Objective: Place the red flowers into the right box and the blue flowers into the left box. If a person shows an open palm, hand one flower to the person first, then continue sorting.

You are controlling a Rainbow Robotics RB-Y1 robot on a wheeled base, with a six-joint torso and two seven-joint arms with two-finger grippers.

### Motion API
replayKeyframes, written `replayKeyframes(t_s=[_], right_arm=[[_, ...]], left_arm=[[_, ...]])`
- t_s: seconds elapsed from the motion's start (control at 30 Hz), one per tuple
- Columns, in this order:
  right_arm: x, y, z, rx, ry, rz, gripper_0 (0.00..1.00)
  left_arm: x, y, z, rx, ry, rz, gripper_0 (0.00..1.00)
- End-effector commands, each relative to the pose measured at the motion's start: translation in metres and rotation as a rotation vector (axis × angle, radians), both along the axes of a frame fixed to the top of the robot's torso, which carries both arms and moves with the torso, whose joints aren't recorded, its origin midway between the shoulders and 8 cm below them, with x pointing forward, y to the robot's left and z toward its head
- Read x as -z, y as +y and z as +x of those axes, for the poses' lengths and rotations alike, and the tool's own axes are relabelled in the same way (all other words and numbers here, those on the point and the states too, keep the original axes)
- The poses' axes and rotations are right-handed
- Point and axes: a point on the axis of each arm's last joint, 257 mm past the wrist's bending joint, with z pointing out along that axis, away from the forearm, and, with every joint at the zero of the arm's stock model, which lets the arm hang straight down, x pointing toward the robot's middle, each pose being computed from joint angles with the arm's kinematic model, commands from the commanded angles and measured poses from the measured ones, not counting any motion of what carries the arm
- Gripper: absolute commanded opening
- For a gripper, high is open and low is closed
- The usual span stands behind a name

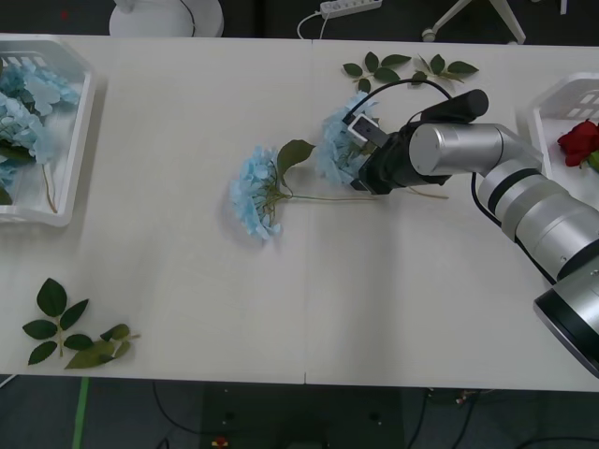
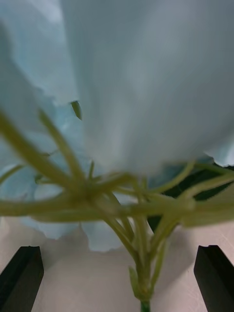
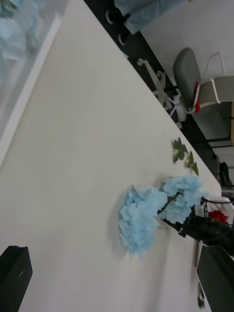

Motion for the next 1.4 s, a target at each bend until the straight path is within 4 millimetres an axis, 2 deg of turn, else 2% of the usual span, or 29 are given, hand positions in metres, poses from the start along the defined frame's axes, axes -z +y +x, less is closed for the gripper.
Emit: replayKeyframes(t_s=[0.03,0.1,0.2,0.23,0.33,0.4,0.43,0.53,0.6,0.63,0.67,0.73,0.77,0.8,1.03,1.17,1.27,1.4], right_arm=[[0.004,0.022,-0.005,-0.022,-0.001,0.008,0.91],[0.005,0.024,-0.006,-0.023,0.000,0.010,0.90],[0.005,0.026,-0.006,-0.027,-0.001,0.009,0.77],[0.005,0.026,-0.006,-0.028,-0.001,0.006,0.75],[0.007,0.026,-0.007,-0.028,-0.001,-0.002,0.75],[0.012,0.024,-0.008,-0.023,0.009,-0.006,0.75],[0.013,0.024,-0.008,-0.022,0.011,-0.006,0.75],[0.013,0.024,-0.008,-0.020,0.008,-0.004,0.75],[0.013,0.022,-0.007,-0.018,0.008,-0.007,0.72],[0.013,0.022,-0.007,-0.018,0.008,-0.007,0.67],[0.013,0.023,-0.008,-0.019,0.008,-0.006,0.57],[0.013,0.022,-0.007,-0.018,0.007,-0.005,0.14],[0.013,0.022,-0.007,-0.017,0.008,-0.004,0.05],[0.013,0.022,-0.008,-0.016,0.009,-0.005,0.00],[0.004,0.031,-0.009,-0.010,0.023,0.074,0.00],[-0.027,0.054,-0.012,-0.049,0.025,0.170,0.00],[-0.065,0.067,-0.014,-0.079,0.018,0.262,0.00],[-0.132,0.078,-0.022,-0.138,0.004,0.409,0.00]], left_arm=[[0.000,-0.016,-0.023,0.084,-0.026,0.068,1.00],[0.006,-0.026,-0.030,0.121,-0.013,0.084,1.00],[0.020,-0.054,-0.038,0.181,0.037,0.122,1.00],[0.024,-0.061,-0.040,0.188,0.052,0.143,1.00],[0.042,-0.094,-0.045,0.208,0.098,0.230,1.00],[0.056,-0.125,-0.051,0.215,0.123,0.286,1.00],[0.060,-0.132,-0.052,0.215,0.127,0.299,1.00],[0.079,-0.174,-0.060,0.205,0.166,0.343,1.00],[0.089,-0.193,-0.060,0.183,0.186,0.365,1.00],[0.094,-0.204,-0.060,0.169,0.198,0.370,1.00],[0.097,-0.213,-0.059,0.153,0.211,0.364,1.00],[0.108,-0.236,-0.056,0.095,0.269,0.305,1.00],[0.109,-0.240,-0.054,0.083,0.273,0.298,1.00],[0.112,-0.248,-0.051,0.065,0.279,0.288,1.00],[0.117,-0.275,-0.041,-0.050,0.435,0.272,1.00],[0.115,-0.290,-0.023,-0.145,0.510,0.192,1.00],[0.118,-0.296,-0.009,-0.186,0.540,0.152,1.00],[0.119,-0.305,0.009,-0.224,0.586,0.103,1.00]])
